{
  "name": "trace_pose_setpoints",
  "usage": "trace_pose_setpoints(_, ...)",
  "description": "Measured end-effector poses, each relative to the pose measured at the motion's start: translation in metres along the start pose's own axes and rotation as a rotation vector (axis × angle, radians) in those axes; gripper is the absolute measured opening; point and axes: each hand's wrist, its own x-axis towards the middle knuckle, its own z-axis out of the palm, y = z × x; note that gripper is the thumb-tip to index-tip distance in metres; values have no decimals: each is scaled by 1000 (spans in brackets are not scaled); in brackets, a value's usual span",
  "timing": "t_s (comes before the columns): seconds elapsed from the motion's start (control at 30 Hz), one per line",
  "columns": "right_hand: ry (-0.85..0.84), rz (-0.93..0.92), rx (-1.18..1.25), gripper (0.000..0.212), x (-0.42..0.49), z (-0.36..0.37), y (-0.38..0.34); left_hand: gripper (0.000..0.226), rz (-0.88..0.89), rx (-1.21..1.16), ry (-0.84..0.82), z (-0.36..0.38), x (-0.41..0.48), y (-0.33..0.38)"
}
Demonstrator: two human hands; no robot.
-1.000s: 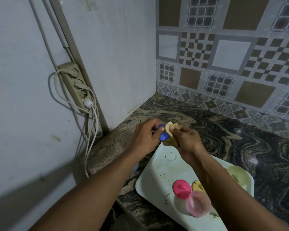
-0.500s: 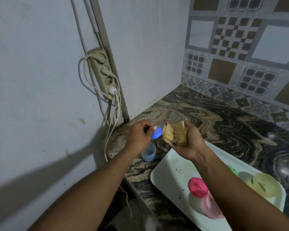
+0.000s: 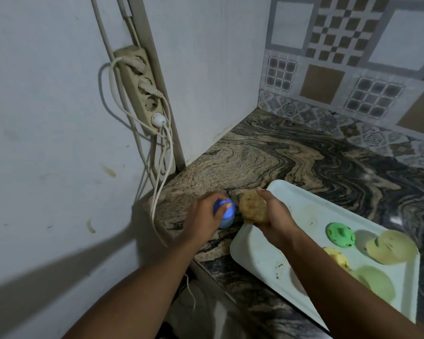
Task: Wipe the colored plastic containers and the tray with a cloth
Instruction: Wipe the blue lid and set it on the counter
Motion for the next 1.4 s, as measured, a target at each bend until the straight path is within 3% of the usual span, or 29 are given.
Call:
trace_pose_setpoints(0.23, 66, -11, 101, 41, -7, 9, 16, 22, 183, 78, 18, -1, -6, -8)
trace_pose_setpoints(0.53, 116, -12, 113, 49, -9, 18, 28, 14, 151, 80, -30, 0, -1, -7)
trace_pose_setpoints(0.8, 142, -71, 169, 50, -9, 15, 27, 33, 187, 192, -172, 3, 2, -14)
trace_pose_setpoints(1.07, 164, -56, 217, 52, -9, -1, 28, 41, 203, 158, -286, -2, -7, -19)
trace_pose_setpoints(1.4, 120, -26, 261, 56, -12, 7, 32, 49, 153, 189, -278, -2, -6, -15)
